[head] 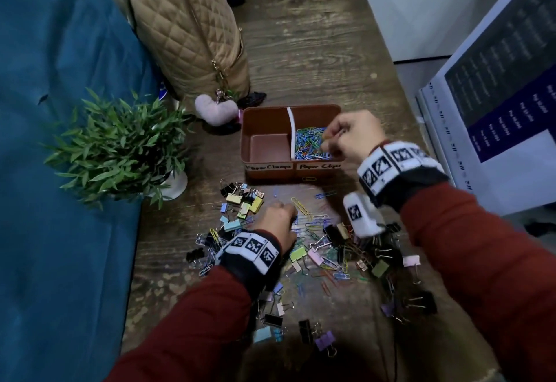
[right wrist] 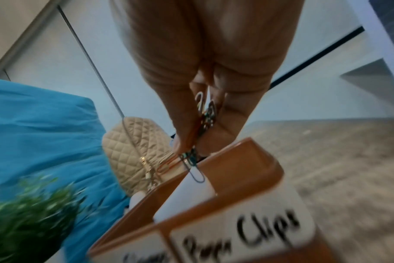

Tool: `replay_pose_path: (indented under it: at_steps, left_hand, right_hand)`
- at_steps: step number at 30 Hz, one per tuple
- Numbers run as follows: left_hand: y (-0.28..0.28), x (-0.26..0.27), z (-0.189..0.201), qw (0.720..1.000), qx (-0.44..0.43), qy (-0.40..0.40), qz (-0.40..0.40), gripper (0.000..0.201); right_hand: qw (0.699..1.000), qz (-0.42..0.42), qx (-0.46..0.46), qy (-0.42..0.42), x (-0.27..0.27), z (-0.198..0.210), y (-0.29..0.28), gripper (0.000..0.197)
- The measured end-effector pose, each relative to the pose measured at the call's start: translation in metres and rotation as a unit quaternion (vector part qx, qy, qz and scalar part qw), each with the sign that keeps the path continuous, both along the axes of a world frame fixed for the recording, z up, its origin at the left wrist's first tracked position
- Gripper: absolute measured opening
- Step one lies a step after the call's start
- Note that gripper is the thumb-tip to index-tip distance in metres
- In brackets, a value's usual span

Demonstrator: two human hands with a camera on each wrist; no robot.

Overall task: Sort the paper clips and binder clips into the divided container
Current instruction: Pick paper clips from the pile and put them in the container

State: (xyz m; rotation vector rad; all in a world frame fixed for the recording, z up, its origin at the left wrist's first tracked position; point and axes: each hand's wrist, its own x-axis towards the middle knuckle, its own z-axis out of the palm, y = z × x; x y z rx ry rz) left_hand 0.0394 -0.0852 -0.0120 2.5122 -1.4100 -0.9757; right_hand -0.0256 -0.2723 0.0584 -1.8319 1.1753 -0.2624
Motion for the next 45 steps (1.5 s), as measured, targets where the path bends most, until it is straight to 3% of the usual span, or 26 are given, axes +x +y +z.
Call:
replay_pose_path:
  at_steps: [4, 8, 11, 15, 19, 22, 26, 29, 33, 37, 42, 45]
  left_hand:
    - [-0.003, -0.007, -0.007, 1.000, 0.014, 0.013, 0.005, 0.052]
    - [-0.007, -0.006, -0.010, 1.000, 0.009, 0.007, 0.019, 0.056]
    - [-0.010, -0.001, -0.014, 1.000, -0.012, -0.010, 0.027, 0.055]
    - [-0.017, 0.004, -0.022, 0.999, -0.028, -0.019, 0.024, 0.057]
    - [-0.022, 0.000, -0.021, 0.999, -0.036, -0.010, -0.016, 0.037]
    - [-0.017, -0.003, -0.016, 0.999, -0.039, -0.004, -0.022, 0.038]
    - [0.007, 0.002, -0.008, 0.992, -0.013, -0.124, -0.017, 0.049]
    - [0.024, 0.014, -0.003, 0.986, 0.012, -0.168, 0.005, 0.043]
    - [0.035, 0.025, -0.002, 0.995, 0.022, -0.094, 0.038, 0.018]
    - [0.041, 0.024, 0.004, 0.995, -0.012, -0.041, 0.085, 0.010]
    - [0.055, 0.026, 0.010, 0.983, -0.054, 0.025, 0.173, 0.014]
    - [0.071, 0.035, 0.017, 0.967, -0.074, 0.026, 0.242, 0.016]
  right_hand:
    - [0.999, -0.005, -0.040, 0.015, 0.023, 0.003, -0.025, 0.021]
    - [0.997, 0.013, -0.068, 0.017, 0.014, -0.003, -0.016, 0.032]
    - [0.995, -0.012, -0.093, -0.022, -0.015, -0.017, 0.002, 0.015]
    - [0.990, 0.047, -0.059, 0.116, -0.049, -0.051, 0.030, 0.011]
    - [0.947, 0.221, -0.057, 0.228, -0.053, -0.077, 0.046, 0.053]
    - [0.925, 0.265, -0.099, 0.252, -0.057, -0.077, 0.059, 0.065]
    - [0.903, 0.308, -0.128, 0.271, -0.077, -0.080, 0.078, 0.045]
    - [0.902, 0.315, -0.135, 0.263, -0.090, -0.084, 0.084, 0.032]
    - [0.924, 0.278, -0.120, 0.231, -0.095, -0.080, 0.085, 0.020]
    - [0.942, 0.250, -0.092, 0.204, -0.103, -0.074, 0.088, 0.020]
    - [0.944, 0.241, -0.058, 0.218, -0.120, -0.070, 0.095, 0.030]
    - [0.936, 0.249, -0.050, 0.243, -0.127, -0.064, 0.100, 0.019]
